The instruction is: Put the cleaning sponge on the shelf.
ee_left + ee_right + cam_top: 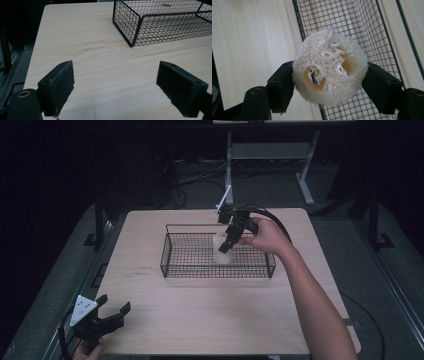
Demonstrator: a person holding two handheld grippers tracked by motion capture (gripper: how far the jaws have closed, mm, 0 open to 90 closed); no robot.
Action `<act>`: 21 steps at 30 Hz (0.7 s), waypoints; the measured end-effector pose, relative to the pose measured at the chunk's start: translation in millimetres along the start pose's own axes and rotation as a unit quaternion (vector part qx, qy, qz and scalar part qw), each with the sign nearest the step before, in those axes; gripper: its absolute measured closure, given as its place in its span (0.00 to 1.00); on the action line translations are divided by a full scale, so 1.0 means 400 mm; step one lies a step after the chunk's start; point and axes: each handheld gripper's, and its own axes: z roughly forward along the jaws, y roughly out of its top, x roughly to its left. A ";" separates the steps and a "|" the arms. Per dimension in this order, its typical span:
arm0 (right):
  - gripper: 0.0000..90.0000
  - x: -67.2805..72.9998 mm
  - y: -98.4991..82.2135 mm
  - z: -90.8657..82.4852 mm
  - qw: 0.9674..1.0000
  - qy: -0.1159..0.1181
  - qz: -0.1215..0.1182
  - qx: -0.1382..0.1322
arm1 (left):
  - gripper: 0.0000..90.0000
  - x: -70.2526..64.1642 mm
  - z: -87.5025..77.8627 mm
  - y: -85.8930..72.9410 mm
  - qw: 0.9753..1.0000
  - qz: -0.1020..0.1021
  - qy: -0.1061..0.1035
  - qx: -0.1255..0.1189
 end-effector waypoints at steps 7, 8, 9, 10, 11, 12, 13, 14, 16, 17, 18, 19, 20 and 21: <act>0.31 -0.028 -0.006 0.022 1.000 -0.011 0.014 0.000 | 0.15 0.002 -0.002 0.000 1.000 -0.001 0.001 -0.002; 0.31 -0.033 -0.008 0.026 1.000 -0.011 0.021 -0.001 | 0.15 0.001 -0.002 0.000 1.000 -0.001 0.000 -0.001; 0.31 -0.039 -0.009 0.030 1.000 -0.008 0.024 -0.001 | 0.15 0.001 -0.001 -0.001 1.000 -0.001 0.001 -0.002; 0.31 -0.042 -0.010 0.035 1.000 -0.010 0.026 0.000 | 0.15 0.001 -0.001 -0.001 1.000 0.000 0.000 -0.001; 0.31 -0.049 -0.012 0.042 1.000 -0.008 0.028 -0.003 | 0.15 0.001 -0.001 -0.001 1.000 0.001 0.000 -0.002; 0.31 -0.049 -0.012 0.042 1.000 -0.008 0.028 -0.003 | 0.15 0.001 -0.001 -0.001 1.000 0.002 0.000 -0.002; 0.31 -0.051 -0.011 0.045 0.999 -0.007 0.031 -0.004 | 0.15 0.001 -0.001 -0.001 1.000 0.000 0.001 -0.002; 0.31 -0.053 -0.011 0.048 0.999 -0.006 0.033 -0.003 | 0.15 0.001 -0.001 -0.001 1.000 -0.001 0.001 -0.002; 0.31 -0.058 -0.010 0.056 0.999 -0.006 0.035 -0.001 | 0.15 0.002 -0.002 -0.001 1.000 0.000 0.001 -0.002; 0.31 -0.060 -0.010 0.059 0.999 -0.007 0.036 -0.001 | 0.15 0.002 -0.002 -0.001 1.000 -0.001 0.001 -0.002; 0.31 -0.063 -0.010 0.064 0.999 -0.007 0.040 0.001 | 0.15 0.002 -0.002 -0.001 1.000 -0.001 0.001 -0.002; 0.31 -0.066 -0.010 0.068 0.999 -0.006 0.040 0.001 | 0.15 0.002 -0.001 -0.001 1.000 -0.001 0.001 -0.002; 0.31 -0.068 -0.011 0.071 0.999 -0.008 0.039 0.002 | 0.15 0.003 -0.001 -0.001 1.000 0.000 0.001 0.000; 0.31 -0.072 -0.012 0.076 0.999 -0.006 0.043 0.004 | 0.15 0.002 -0.001 -0.001 1.000 -0.001 0.001 0.000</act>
